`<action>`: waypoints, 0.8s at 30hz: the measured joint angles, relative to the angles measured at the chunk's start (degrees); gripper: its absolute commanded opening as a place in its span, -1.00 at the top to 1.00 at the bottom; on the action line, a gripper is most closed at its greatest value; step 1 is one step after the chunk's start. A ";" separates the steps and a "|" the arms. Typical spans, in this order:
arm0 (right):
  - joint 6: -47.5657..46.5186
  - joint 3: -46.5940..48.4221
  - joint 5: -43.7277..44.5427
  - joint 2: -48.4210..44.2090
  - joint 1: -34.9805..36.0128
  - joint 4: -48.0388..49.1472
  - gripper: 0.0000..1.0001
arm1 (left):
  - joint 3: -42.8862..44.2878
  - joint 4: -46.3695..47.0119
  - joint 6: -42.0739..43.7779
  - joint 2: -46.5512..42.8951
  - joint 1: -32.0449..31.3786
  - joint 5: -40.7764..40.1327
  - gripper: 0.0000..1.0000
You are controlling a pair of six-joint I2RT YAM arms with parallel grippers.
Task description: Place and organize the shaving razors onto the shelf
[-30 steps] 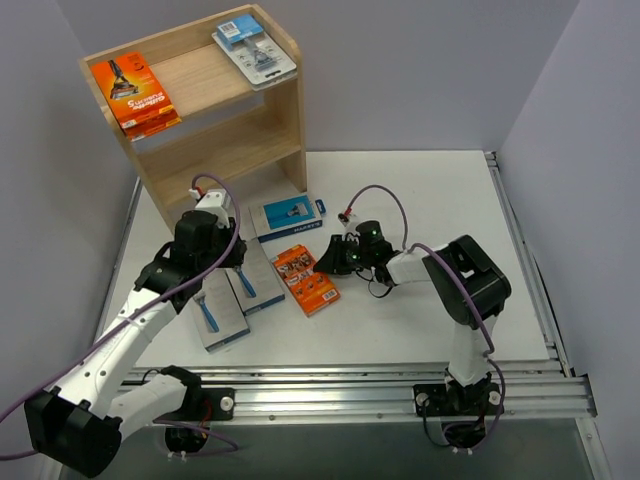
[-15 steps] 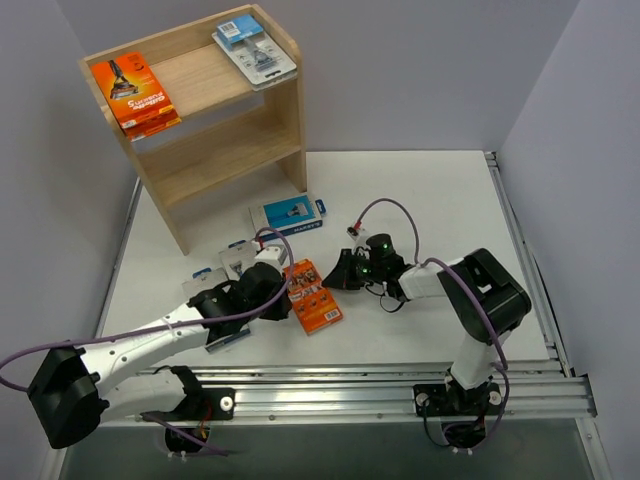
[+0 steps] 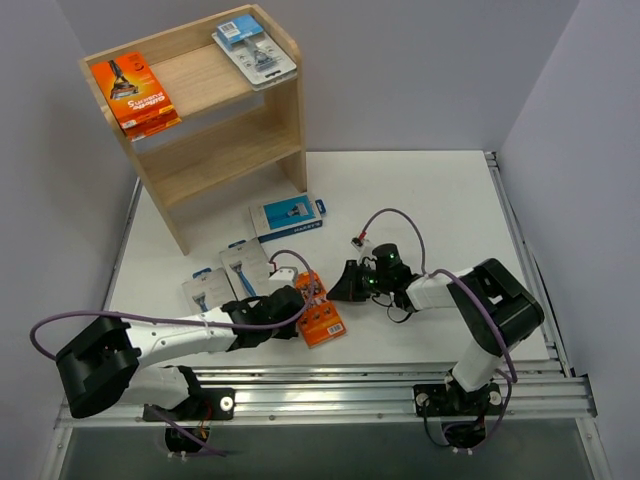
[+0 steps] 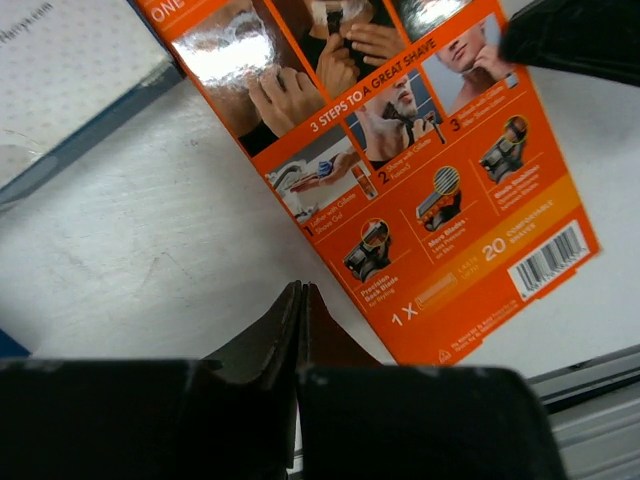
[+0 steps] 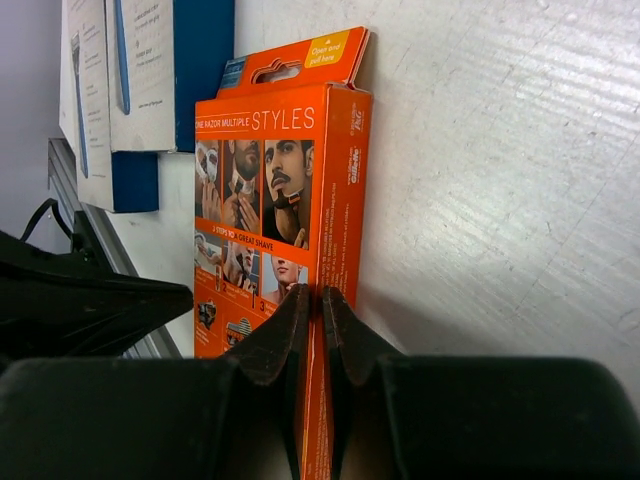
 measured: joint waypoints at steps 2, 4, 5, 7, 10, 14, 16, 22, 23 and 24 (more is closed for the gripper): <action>0.35 -0.79 -0.20 -0.20 -0.02 0.94 1.00 | -0.09 1.07 -0.74 2.64 -0.76 -0.42 0.92; 0.61 -1.18 -0.28 -0.22 -0.02 1.73 1.00 | -0.13 2.29 -1.57 5.05 -1.36 -0.68 0.95; 0.66 -1.36 -0.31 -0.22 0.00 1.97 1.00 | -0.11 3.26 -1.95 6.12 -1.62 -1.20 0.95; 0.81 -1.62 -0.42 -0.24 -0.02 2.45 1.00 | 0.48 3.82 -2.14 7.02 -2.16 -1.92 0.95; 0.87 -1.81 -0.33 -0.31 -0.07 2.73 1.00 | 1.20 3.19 -2.45 7.69 -2.93 -3.39 0.95; 0.92 -2.14 -0.17 -0.28 -0.07 3.32 1.00 | 1.44 2.71 -3.02 7.69 -3.37 -4.63 0.95; 1.18 -2.58 -0.11 -0.11 -0.07 4.37 1.00 | 1.44 2.60 -2.97 7.02 -3.37 -5.11 0.95; 3.26 -3.04 0.09 0.83 0.28 6.56 1.00 | 2.75 4.37 -0.52 0.50 -3.37 -7.56 0.95; 3.67 -3.04 0.20 1.11 0.57 7.15 1.00 | 3.98 5.53 0.42 -0.15 -3.34 -7.78 0.95; 4.17 -3.10 0.46 1.40 0.96 7.85 1.00 | 5.18 6.82 1.40 -0.26 -3.30 -7.89 0.95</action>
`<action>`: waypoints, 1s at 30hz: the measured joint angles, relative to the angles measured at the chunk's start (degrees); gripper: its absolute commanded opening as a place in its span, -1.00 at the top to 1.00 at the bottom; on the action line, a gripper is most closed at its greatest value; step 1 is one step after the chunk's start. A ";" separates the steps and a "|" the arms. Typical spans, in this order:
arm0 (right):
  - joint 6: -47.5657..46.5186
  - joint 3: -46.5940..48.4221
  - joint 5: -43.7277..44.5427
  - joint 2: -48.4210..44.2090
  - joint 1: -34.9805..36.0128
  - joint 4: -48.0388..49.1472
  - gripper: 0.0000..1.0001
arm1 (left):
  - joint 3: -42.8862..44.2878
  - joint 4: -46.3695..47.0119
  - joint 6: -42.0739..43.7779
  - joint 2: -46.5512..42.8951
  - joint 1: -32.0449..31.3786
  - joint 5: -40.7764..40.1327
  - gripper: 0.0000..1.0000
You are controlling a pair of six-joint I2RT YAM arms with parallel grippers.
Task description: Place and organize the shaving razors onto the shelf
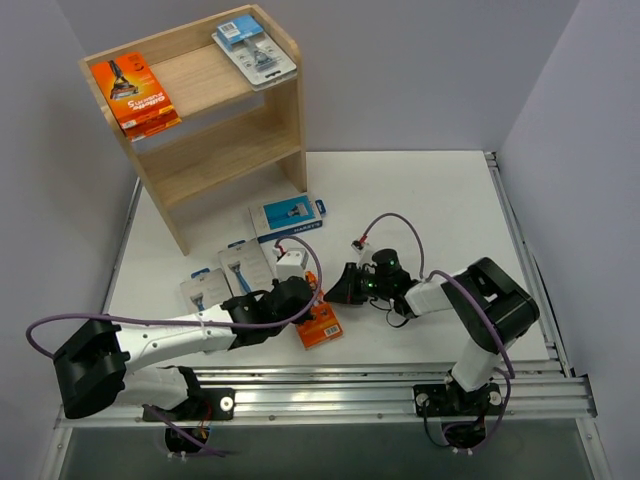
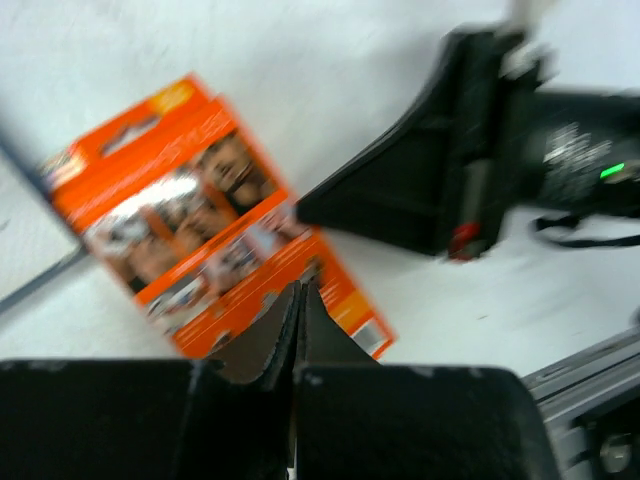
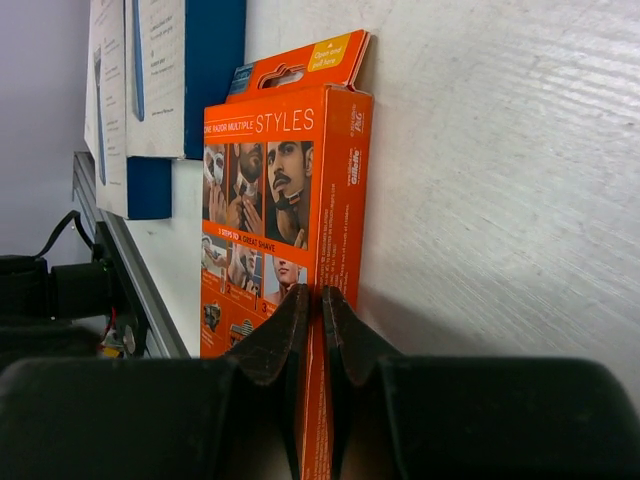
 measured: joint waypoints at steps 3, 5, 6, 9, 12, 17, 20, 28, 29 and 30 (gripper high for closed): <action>1.70 -0.52 0.81 1.07 1.25 2.97 1.00 | 3.82 2.54 2.19 1.05 0.07 -0.15 0.95; 2.93 -1.16 0.98 1.86 1.75 5.14 1.00 | 6.45 2.43 2.97 2.58 0.07 -0.33 0.95; 3.58 -1.44 1.05 2.25 1.95 6.34 1.00 | 7.37 2.10 3.13 3.13 0.07 -0.52 0.95; 4.68 -2.08 1.05 3.02 2.03 8.74 1.00 | 7.78 -0.04 2.71 3.10 0.28 -1.38 0.95; 5.55 -2.51 1.01 3.67 2.05 10.45 1.00 | 5.29 -2.47 0.17 1.14 0.70 -1.60 0.95; 6.88 -3.30 1.01 4.50 2.05 13.27 0.99 | -5.84 -2.56 -7.06 -5.77 1.49 0.26 0.95; 7.30 -3.37 0.87 5.20 2.14 14.16 0.99 | -12.87 -1.62 -10.99 -9.11 2.38 2.10 0.95; 8.55 -4.00 0.87 6.40 2.47 17.57 0.97 | -17.62 1.68 -17.09 -9.62 4.42 5.42 0.95; 8.70 -4.13 0.90 6.51 2.47 17.94 0.97 | -18.38 3.13 -17.66 -9.22 4.83 5.99 0.95; 8.85 -4.26 0.94 6.75 2.49 18.40 0.97 | -19.47 4.92 -18.16 -8.61 5.38 6.67 0.95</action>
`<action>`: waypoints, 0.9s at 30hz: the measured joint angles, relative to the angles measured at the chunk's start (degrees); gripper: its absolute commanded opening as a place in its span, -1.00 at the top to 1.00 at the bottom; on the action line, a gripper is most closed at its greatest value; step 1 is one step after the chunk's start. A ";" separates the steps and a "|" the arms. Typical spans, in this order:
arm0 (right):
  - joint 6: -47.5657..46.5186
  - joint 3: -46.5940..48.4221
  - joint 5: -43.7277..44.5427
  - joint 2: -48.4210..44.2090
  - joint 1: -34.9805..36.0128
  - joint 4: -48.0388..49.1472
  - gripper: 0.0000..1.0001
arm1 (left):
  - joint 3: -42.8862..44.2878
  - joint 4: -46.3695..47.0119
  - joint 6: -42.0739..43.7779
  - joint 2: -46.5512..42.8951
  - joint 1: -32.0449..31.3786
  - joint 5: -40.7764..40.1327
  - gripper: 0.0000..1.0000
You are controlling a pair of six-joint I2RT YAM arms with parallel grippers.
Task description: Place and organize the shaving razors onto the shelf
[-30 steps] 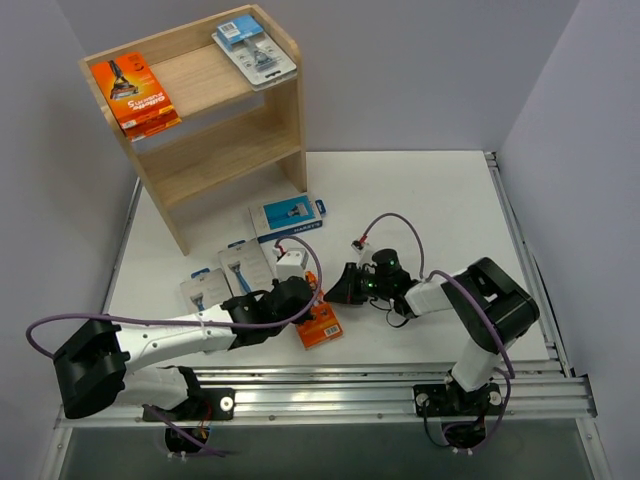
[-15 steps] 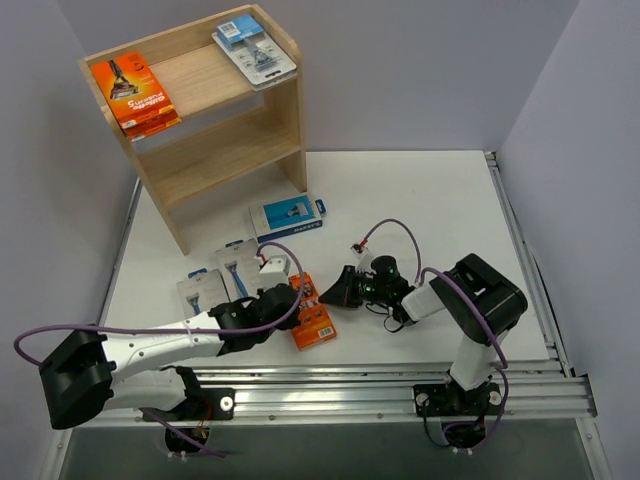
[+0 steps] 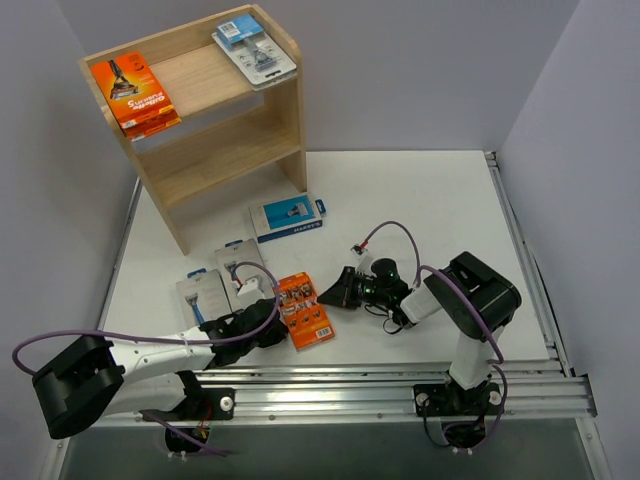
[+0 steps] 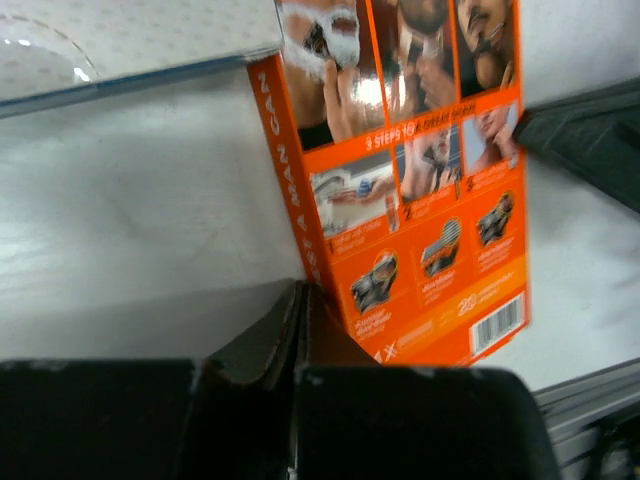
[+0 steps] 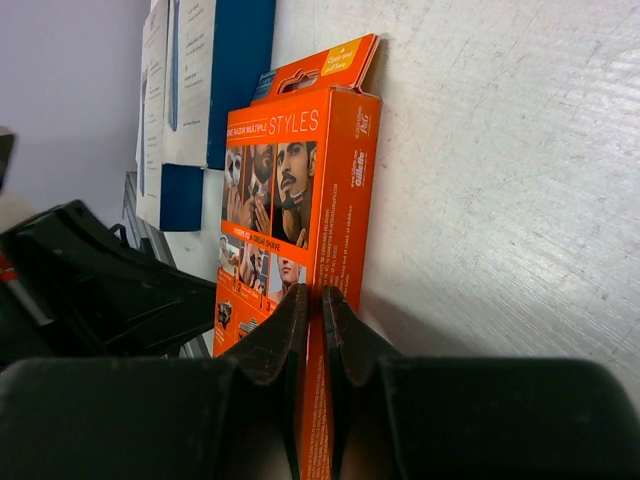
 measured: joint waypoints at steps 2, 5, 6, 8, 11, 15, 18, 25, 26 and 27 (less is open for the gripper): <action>0.33 -0.24 0.13 0.44 0.07 0.85 0.97 | -1.99 4.37 -0.94 1.18 1.27 1.46 0.95; 1.01 -0.68 0.92 0.98 0.20 2.40 0.95 | -2.93 6.67 -1.22 1.68 2.60 3.02 0.95; 1.11 -0.74 1.42 1.18 0.20 2.97 0.94 | -3.02 7.58 -1.22 2.12 2.89 3.43 0.95; 1.29 -0.76 2.80 1.75 0.20 4.35 0.90 | -3.58 10.38 -1.22 2.99 3.26 4.15 0.95; 1.73 -0.94 4.11 2.84 0.22 6.69 0.80 | -5.05 14.16 -1.11 2.82 3.32 4.42 0.95; 3.30 -2.10 5.01 5.14 0.52 11.87 0.76 | -5.51 14.78 0.81 1.62 3.37 4.39 0.95; 4.37 -2.69 5.51 6.54 0.72 15.04 0.74 | -5.49 13.94 3.08 -0.59 3.39 3.98 0.95; 4.96 -2.71 7.04 6.88 1.49 15.10 0.58 | -2.78 11.34 8.63 0.15 3.74 3.30 0.95; 5.05 -2.71 7.34 6.88 1.57 14.99 0.58 | -2.05 10.95 9.27 1.22 3.85 3.32 0.95; 5.16 -2.69 7.87 6.78 1.64 14.86 0.58 | -1.31 10.78 9.77 2.43 3.96 3.32 0.95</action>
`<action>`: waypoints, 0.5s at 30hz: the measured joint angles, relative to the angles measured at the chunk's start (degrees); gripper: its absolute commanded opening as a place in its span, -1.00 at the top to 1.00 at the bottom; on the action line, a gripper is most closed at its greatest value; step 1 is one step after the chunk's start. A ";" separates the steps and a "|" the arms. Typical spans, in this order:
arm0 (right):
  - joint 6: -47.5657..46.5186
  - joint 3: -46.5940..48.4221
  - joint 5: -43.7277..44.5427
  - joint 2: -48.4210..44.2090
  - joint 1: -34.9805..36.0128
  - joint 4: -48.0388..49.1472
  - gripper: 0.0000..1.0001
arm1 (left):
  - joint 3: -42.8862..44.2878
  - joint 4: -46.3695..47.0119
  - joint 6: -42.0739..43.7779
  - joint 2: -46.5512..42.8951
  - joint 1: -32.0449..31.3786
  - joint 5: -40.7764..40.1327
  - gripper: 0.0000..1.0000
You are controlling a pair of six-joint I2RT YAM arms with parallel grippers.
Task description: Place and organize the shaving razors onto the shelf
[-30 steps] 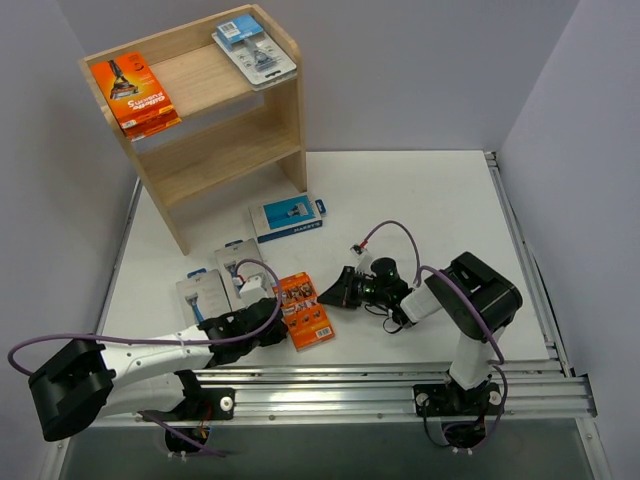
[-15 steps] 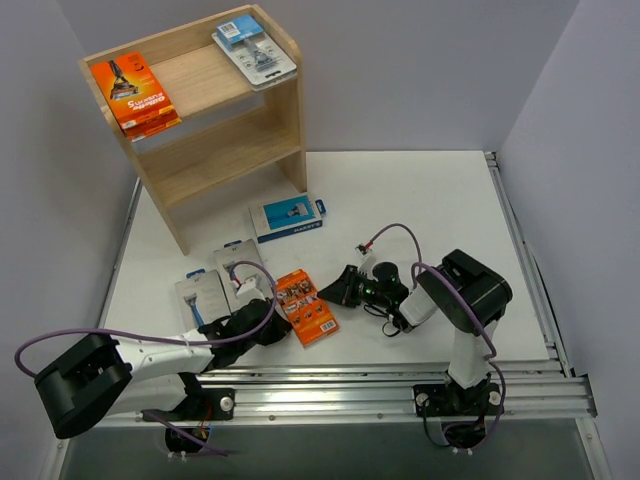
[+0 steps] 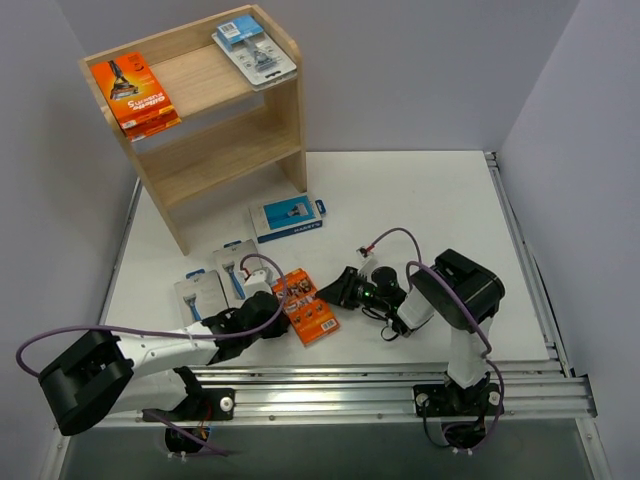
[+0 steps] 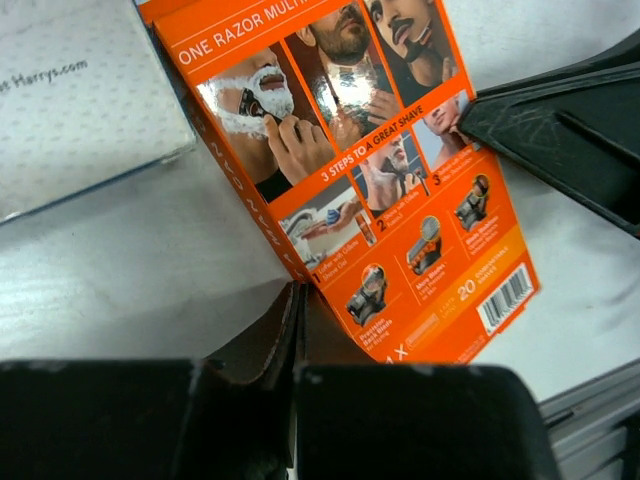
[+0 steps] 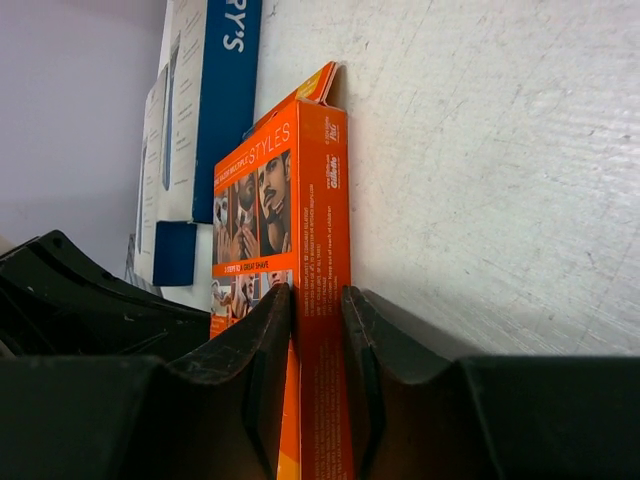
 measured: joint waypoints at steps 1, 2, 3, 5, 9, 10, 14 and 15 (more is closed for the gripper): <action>0.07 0.02 0.52 -0.17 0.07 -0.31 0.58 | 0.74 -0.24 0.52 1.27 0.07 0.04 0.95; 0.09 0.07 1.11 -0.59 0.13 -0.92 0.57 | 1.38 -0.26 1.01 2.54 0.17 0.04 0.95; 0.09 0.13 1.75 -1.09 0.20 -1.84 0.55 | 1.92 -0.22 1.31 3.76 0.33 0.07 0.95; 0.20 0.22 3.78 -2.47 0.42 -4.04 0.47 | 2.78 0.66 1.70 5.70 0.59 0.35 0.95; -0.20 0.44 7.65 -6.14 0.76 -9.09 0.40 | 5.14 1.62 2.64 8.57 0.74 1.73 0.95; -0.44 0.44 8.66 -6.82 0.81 -10.12 0.37 | 5.97 1.38 2.99 8.98 0.74 2.05 0.95; -1.27 0.98 12.20 -8.04 0.81 -11.82 0.15 | 10.08 0.94 4.63 10.43 0.74 3.17 0.95; -1.70 1.18 13.05 -8.11 0.81 -11.82 0.06 | 11.30 0.83 5.09 10.86 0.76 3.37 0.95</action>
